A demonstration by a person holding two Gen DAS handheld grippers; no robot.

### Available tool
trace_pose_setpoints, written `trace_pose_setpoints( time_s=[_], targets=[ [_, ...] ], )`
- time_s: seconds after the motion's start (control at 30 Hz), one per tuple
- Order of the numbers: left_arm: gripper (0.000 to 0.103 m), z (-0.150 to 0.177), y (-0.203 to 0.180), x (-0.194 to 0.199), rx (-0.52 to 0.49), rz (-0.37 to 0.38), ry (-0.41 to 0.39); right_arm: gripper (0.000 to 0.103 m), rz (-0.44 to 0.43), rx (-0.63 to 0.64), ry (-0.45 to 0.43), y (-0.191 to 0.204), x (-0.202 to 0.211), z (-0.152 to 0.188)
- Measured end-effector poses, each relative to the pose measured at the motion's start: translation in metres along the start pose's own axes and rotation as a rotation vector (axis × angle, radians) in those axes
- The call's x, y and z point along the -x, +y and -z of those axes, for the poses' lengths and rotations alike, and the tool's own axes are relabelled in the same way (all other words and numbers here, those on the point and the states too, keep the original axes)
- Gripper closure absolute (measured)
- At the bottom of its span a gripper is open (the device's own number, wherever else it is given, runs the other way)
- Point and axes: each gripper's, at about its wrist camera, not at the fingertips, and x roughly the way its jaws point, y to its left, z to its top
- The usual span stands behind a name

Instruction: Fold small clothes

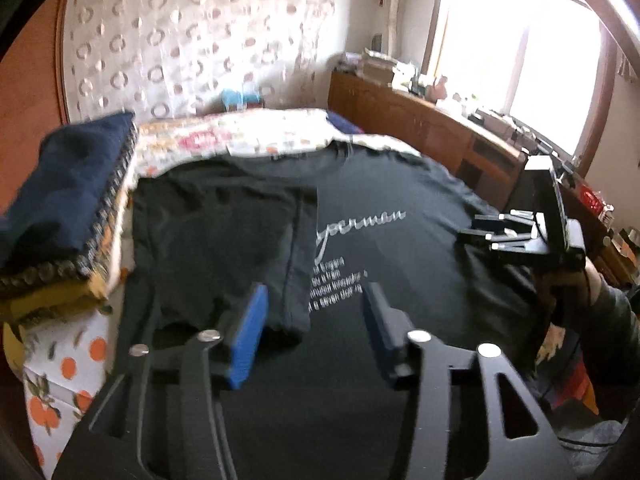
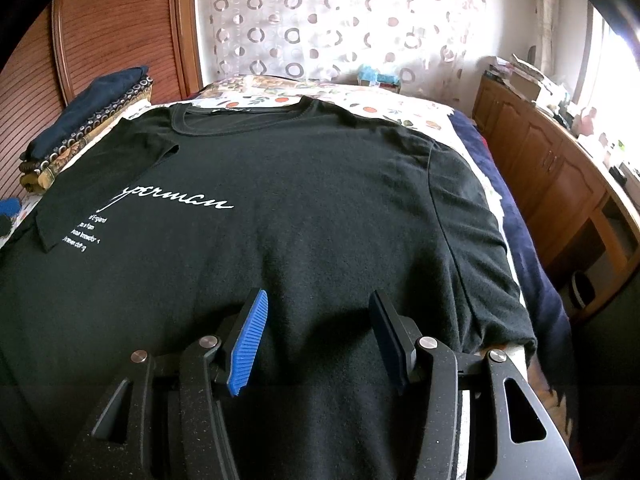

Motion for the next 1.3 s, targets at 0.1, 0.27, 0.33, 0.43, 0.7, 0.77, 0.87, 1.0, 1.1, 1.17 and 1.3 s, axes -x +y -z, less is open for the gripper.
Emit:
trace_pose_setpoints(
  time_s=[0.1, 0.27, 0.33, 0.43, 0.7, 0.77, 0.87, 1.0, 1.1, 1.17, 1.3],
  targets=[
    [0.024, -0.005, 0.001, 0.014, -0.011, -0.029, -0.086, 0.048, 0.000, -0.002, 0.002, -0.001, 0.000, 0.000],
    [0.023, -0.009, 0.004, 0.027, -0.024, -0.078, -0.164, 0.048, -0.003, -0.007, 0.003, -0.002, -0.001, 0.000],
    [0.023, -0.009, 0.003, 0.029, -0.033, -0.100, -0.177, 0.048, -0.004, -0.008, 0.004, -0.002, -0.001, 0.000],
    [0.023, -0.009, 0.002, 0.026, -0.039, -0.107, -0.179, 0.048, -0.002, -0.014, 0.002, -0.003, -0.001, 0.001],
    [0.023, -0.004, -0.006, 0.019, -0.049, -0.096, -0.170, 0.048, 0.040, -0.081, -0.050, -0.045, 0.023, 0.009],
    [0.023, -0.003, -0.008, 0.018, -0.055, -0.094, -0.169, 0.048, 0.078, -0.115, -0.050, -0.069, 0.028, 0.015],
    [0.023, -0.002, -0.013, 0.015, -0.052, -0.079, -0.166, 0.048, 0.096, -0.164, -0.039, -0.095, 0.029, 0.023],
    [0.023, -0.001, -0.020, 0.010, -0.059, -0.073, -0.156, 0.048, 0.071, -0.221, -0.014, -0.121, 0.022, 0.029],
    [0.023, 0.001, -0.023, 0.008, -0.066, -0.070, -0.146, 0.050, 0.034, -0.262, 0.013, -0.132, 0.010, 0.028],
    [0.023, 0.003, -0.026, 0.008, -0.068, -0.068, -0.142, 0.053, 0.015, -0.284, 0.028, -0.137, 0.006, 0.029],
    [0.023, 0.004, -0.028, 0.005, -0.072, -0.067, -0.131, 0.079, -0.032, -0.320, 0.008, -0.143, 0.008, 0.030]
  ],
)
